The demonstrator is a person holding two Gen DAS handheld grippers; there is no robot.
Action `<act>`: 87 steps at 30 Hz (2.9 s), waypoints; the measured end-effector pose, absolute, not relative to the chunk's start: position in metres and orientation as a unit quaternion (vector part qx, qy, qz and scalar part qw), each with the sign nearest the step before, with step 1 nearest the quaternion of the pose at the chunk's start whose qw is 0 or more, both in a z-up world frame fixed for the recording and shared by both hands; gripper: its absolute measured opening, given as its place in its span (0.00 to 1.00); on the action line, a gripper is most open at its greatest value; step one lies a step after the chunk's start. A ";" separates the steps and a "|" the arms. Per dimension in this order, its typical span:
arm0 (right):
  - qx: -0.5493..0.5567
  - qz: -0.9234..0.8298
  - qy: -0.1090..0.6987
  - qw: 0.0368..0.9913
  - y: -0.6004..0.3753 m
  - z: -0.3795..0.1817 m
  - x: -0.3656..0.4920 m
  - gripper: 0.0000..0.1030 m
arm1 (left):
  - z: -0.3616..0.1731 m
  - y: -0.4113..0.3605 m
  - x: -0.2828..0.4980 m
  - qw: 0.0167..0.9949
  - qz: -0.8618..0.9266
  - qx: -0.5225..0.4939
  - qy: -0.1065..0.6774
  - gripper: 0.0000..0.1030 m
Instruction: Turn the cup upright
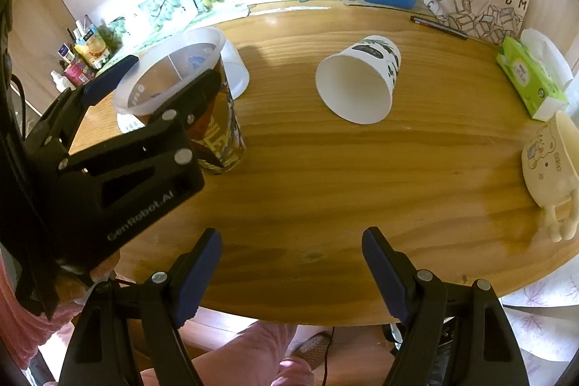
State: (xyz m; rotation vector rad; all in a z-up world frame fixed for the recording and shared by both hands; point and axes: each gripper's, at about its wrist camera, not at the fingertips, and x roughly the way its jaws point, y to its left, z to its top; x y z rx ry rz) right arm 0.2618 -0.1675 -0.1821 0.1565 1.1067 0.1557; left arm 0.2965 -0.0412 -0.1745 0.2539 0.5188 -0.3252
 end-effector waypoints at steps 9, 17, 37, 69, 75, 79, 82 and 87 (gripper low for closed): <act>0.073 0.076 0.522 0.847 -0.166 -0.180 0.255 0.78 | -0.174 -0.040 0.284 0.941 -0.165 0.131 0.263 0.88; 0.081 0.078 0.525 0.844 -0.171 -0.182 0.247 0.78 | -0.175 -0.044 0.277 0.939 -0.161 0.142 0.268 0.88; 0.100 0.067 0.522 0.845 -0.194 -0.183 0.226 0.78 | -0.178 -0.049 0.266 0.925 -0.147 0.136 0.322 0.91; 0.113 0.094 0.470 0.871 -0.211 -0.160 0.140 0.78 | -0.171 -0.025 0.171 0.907 -0.027 0.086 0.412 0.94; 0.097 0.106 0.462 0.875 -0.211 -0.145 0.104 0.78 | -0.150 -0.005 0.132 0.899 0.023 0.052 0.434 0.94; 0.097 0.118 0.455 0.877 -0.209 -0.126 0.083 0.78 | -0.128 0.003 0.109 0.895 0.045 0.044 0.441 0.94; 0.108 0.129 0.458 0.873 -0.207 -0.109 0.073 0.78 | -0.114 0.007 0.098 0.893 0.058 0.038 0.445 0.94; 0.112 0.138 0.442 0.879 -0.203 -0.085 0.061 0.80 | -0.093 0.014 0.085 0.891 0.051 0.019 0.450 0.94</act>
